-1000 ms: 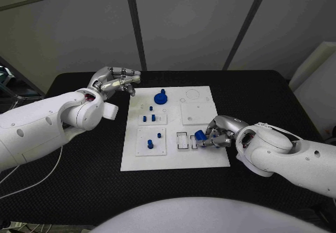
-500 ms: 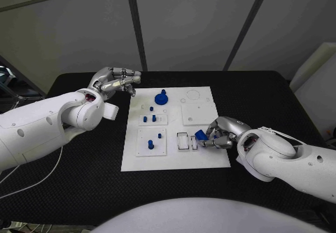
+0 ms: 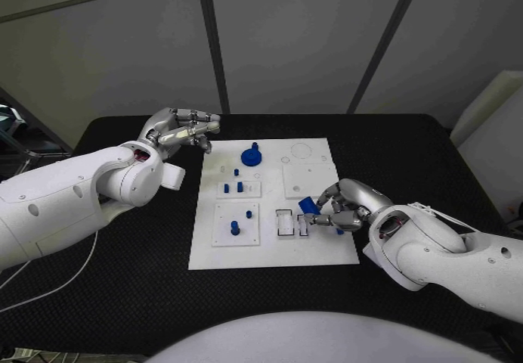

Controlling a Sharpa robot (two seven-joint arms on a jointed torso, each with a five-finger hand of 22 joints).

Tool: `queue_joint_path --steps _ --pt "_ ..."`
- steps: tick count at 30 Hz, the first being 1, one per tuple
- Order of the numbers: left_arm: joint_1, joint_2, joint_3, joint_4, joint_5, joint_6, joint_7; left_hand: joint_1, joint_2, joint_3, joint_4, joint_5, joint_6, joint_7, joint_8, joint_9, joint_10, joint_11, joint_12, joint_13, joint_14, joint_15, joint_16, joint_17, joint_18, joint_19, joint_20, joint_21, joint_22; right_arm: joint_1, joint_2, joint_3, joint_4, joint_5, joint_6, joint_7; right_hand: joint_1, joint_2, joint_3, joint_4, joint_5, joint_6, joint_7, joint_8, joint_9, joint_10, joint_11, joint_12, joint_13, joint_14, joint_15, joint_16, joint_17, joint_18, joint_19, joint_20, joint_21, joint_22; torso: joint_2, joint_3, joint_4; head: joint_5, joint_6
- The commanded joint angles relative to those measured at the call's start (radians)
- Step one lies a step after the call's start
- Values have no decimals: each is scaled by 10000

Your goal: Assemble the parts on the task board

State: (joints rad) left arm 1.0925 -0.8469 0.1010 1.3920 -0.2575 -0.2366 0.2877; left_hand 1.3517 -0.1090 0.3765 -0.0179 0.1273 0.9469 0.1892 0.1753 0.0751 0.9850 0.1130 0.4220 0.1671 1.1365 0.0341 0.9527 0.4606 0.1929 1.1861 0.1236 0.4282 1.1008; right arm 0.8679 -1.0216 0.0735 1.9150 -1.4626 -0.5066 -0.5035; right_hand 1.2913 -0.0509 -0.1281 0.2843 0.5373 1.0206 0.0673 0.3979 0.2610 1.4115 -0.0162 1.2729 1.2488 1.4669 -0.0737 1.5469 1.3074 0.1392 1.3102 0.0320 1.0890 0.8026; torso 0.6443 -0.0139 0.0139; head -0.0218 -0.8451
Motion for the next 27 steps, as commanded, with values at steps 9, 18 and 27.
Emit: queue_joint_path --steps 9,18,27 --pt "11 54 5 34 24 96 73 -54 27 -42 -1 53 -78 -5 36 5 -57 26 32 10 -51 7 48 -13 -110 37 58 -53 -9 20 775 6 -299 654 1148 176 -402 91 -250 78 -328 137 -60 64 314 -4 16 -164 -150 907 -47 -24 1992 -55 10 -17 10 -29 18 1 19 66 26" --pt "12 77 6 39 24 128 95 -36 42 -50 -2 61 -92 -2 48 5 -91 27 71 15 -53 4 58 -19 -107 47 57 -67 -24 22 1174 6 -526 550 1544 -166 -911 225 -539 88 -653 353 -177 296 537 -7 -69 -275 -182 899 -110 -42 1962 -49 -11 -56 26 -3 22 5 -4 125 30" --pt "12 78 6 39 24 222 131 -34 35 -56 -4 61 -100 -1 47 4 -102 28 77 16 -56 5 59 -21 -107 48 57 -70 -27 22 1274 7 -603 115 1416 -450 -1674 208 -905 93 -1846 400 -274 604 904 38 -146 -322 -132 901 -180 -44 1972 -55 -12 -123 45 30 22 8 -6 155 18"
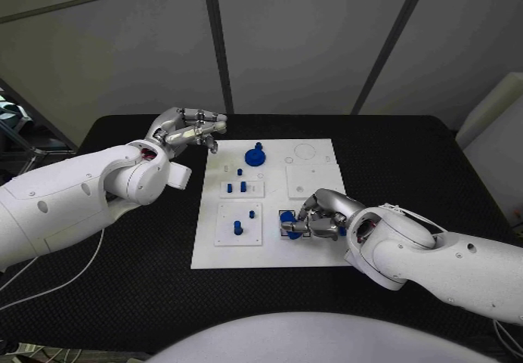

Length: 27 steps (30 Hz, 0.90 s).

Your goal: Assemble the parts on the task board

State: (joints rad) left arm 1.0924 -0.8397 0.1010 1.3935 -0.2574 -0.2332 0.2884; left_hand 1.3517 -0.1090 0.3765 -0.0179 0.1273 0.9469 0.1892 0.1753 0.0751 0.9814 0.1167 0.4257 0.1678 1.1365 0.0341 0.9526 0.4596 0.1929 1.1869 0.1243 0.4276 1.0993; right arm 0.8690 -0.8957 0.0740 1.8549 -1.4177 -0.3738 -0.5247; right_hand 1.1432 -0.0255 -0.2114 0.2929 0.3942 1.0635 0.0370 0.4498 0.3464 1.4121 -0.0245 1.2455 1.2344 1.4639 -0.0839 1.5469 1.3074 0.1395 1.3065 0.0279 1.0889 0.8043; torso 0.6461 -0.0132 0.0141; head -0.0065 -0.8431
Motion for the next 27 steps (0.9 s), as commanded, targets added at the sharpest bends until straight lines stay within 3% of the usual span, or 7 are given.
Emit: queue_joint_path --steps 1,6,14,21,27 --pt "13 7 6 24 24 198 125 -34 35 -56 -4 61 -100 -1 47 4 -66 -9 40 9 -56 5 59 -10 -107 40 49 -65 -12 11 18 2 -4 -395 56 -257 -320 -96 -104 7 -721 -36 25 121 97 38 -69 -51 23 931 -81 -46 1971 -58 22 -87 43 11 4 4 -9 5 -5" --pt "13 8 6 24 24 232 125 -34 35 -56 -4 61 -100 -1 47 4 -66 -9 40 9 -56 5 59 -10 -107 40 49 -65 -12 11 40 3 -9 -565 -82 -307 -1009 -505 67 30 -2128 -139 22 275 342 43 -79 -106 46 930 -85 -52 1967 -58 12 -98 33 12 3 3 -13 15 -2" --pt "13 16 6 13 24 252 116 3 63 -38 -18 76 -109 -4 54 4 -87 -12 60 10 -67 3 59 -16 -106 42 48 -74 -20 11 18 3 50 -839 -233 -321 -1803 -943 342 47 -2957 -239 21 387 548 27 -73 -192 39 924 -85 -69 1942 -53 -10 -95 4 -11 1 9 -15 9 -13" --pt "9 11 6 6 24 247 118 3 63 -38 -18 76 -109 -4 54 4 -87 -12 60 10 -67 3 59 -16 -106 42 48 -74 -20 9 -112 3 194 -1203 -349 -322 -1845 -877 469 38 -2908 -238 11 431 610 42 -79 -183 68 931 -88 -58 1970 -60 7 -96 31 36 1 17 -24 -1 -1" --pt "-1 -2 6 5 24 233 109 14 73 -33 -20 80 -114 -1 57 4 -98 -10 71 11 -71 2 60 -19 -106 42 47 -79 -24 8 -320 3 409 -1290 -299 -87 -1498 -768 648 12 -2589 -240 -11 512 719 66 -99 -178 108 937 -103 -48 1998 -64 22 -106 53 73 1 9 -6 -29 -11"
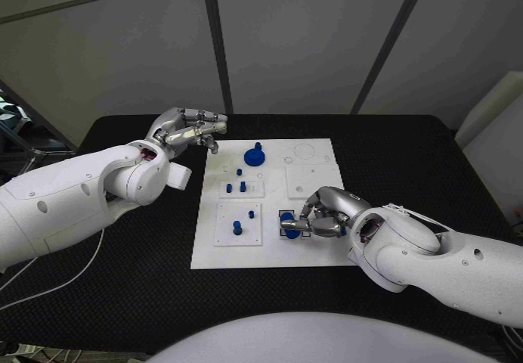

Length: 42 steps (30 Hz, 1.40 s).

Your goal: Assemble the parts on the task board

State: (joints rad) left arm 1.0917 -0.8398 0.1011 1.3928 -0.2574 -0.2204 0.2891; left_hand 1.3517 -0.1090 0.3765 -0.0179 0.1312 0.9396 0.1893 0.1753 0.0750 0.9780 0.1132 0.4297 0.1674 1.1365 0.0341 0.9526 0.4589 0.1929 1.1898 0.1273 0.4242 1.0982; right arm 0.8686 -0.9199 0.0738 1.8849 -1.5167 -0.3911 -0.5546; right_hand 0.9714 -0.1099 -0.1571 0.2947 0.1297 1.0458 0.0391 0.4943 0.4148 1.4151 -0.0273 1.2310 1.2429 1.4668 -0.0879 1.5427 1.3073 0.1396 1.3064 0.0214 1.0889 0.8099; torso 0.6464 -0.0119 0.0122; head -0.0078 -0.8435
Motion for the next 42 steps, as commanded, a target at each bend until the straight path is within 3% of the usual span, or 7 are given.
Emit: queue_joint_path --steps 1,8,12,16,23,42 --pt "3 -4 5 12 24 103 101 14 73 -33 -20 41 -41 -3 57 4 -64 25 31 14 -71 3 60 -12 -106 13 18 -44 -13 12 -124 5 156 -306 -107 265 395 108 148 -13 75 -64 -38 87 61 42 -76 -30 34 910 -68 0 2013 -67 28 -45 61 32 -5 -8 13 -18 -5" --pt "-8 -22 5 6 24 83 93 14 73 -33 -20 41 -41 -3 57 4 -64 25 31 14 -71 3 60 -12 -106 13 18 -44 -13 10 -436 4 466 -322 107 665 1061 103 166 -41 133 -95 -57 164 176 74 -91 -8 97 924 -83 28 2079 -77 50 -59 99 96 -4 2 -3 19 -17" --pt "-13 -27 5 7 24 78 90 14 73 -33 -20 41 -41 -3 57 4 -64 25 31 14 -71 3 60 -12 -106 13 18 -44 -13 9 -624 2 562 -324 319 813 1989 90 212 -147 309 -147 -58 217 272 63 -95 -50 103 921 -87 21 2068 -75 34 -66 84 87 -8 -18 6 -21 -32" --pt "-14 -33 5 6 24 71 86 14 73 -33 -20 41 -41 -3 57 4 -64 25 31 14 -71 3 60 -12 -106 13 18 -44 -13 9 -743 1 579 -325 359 874 2307 145 195 -132 449 -165 -56 239 315 70 -96 -52 123 924 -86 28 2085 -77 35 -65 85 97 -6 -10 -5 -23 -30" --pt "-15 -30 4 6 24 76 79 15 88 -31 -15 43 -44 1 61 4 -73 27 44 15 -74 4 62 -15 -107 15 18 -48 -17 9 -766 2 451 -325 353 852 2408 291 170 -87 652 -163 -59 259 349 84 -98 -44 147 929 -87 36 2105 -83 50 -66 109 135 3 -24 27 -25 -30" --pt "-15 -37 4 32 24 72 79 15 88 -31 -15 43 -44 1 61 4 -73 27 44 15 -74 4 62 -15 -107 15 18 -48 -17 10 -102 3 -197 -705 365 622 2698 662 165 -147 794 -151 -78 310 421 108 -116 -37 186 934 -100 46 2130 -85 61 -75 125 166 1 -20 8 3 -111"
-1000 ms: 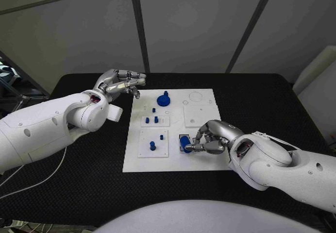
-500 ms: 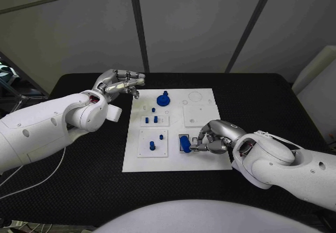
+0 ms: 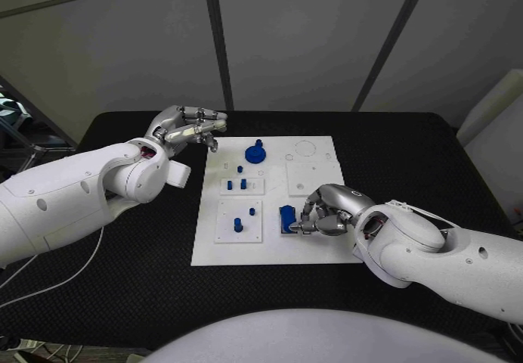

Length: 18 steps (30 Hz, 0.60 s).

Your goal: Assemble the parts on the task board

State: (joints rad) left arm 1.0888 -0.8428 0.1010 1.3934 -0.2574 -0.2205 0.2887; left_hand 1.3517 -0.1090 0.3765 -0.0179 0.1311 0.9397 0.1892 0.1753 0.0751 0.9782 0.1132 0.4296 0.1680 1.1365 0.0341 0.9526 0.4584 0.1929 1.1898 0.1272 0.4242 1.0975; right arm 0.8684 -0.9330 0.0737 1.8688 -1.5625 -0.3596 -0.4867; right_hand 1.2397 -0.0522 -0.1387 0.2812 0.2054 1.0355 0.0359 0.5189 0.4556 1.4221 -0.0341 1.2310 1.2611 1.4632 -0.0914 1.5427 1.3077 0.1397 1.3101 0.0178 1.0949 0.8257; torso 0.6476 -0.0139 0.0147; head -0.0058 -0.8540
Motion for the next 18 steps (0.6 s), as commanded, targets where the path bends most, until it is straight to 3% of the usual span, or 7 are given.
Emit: queue_joint_path --steps 1,18 --pt "13 -8 5 26 24 72 83 14 88 -31 -15 45 -45 2 62 4 -75 27 44 10 -75 4 62 -9 -107 15 19 -49 -10 11 37 5 -46 -255 61 -59 22 88 -20 -15 38 -47 -47 65 14 40 -48 -34 7 970 -65 45 2123 -86 25 -39 67 9 -15 2 -20 -16 -26" --pt "13 12 5 8 24 75 73 14 88 -31 -15 45 -45 2 62 4 -75 27 44 10 -75 4 62 -9 -107 15 19 -49 -10 12 192 5 -139 -99 351 172 486 106 -103 -215 7 -77 -56 97 75 43 -57 -41 35 969 -72 41 2120 -84 7 -45 48 -4 -16 10 -22 -18 -41"
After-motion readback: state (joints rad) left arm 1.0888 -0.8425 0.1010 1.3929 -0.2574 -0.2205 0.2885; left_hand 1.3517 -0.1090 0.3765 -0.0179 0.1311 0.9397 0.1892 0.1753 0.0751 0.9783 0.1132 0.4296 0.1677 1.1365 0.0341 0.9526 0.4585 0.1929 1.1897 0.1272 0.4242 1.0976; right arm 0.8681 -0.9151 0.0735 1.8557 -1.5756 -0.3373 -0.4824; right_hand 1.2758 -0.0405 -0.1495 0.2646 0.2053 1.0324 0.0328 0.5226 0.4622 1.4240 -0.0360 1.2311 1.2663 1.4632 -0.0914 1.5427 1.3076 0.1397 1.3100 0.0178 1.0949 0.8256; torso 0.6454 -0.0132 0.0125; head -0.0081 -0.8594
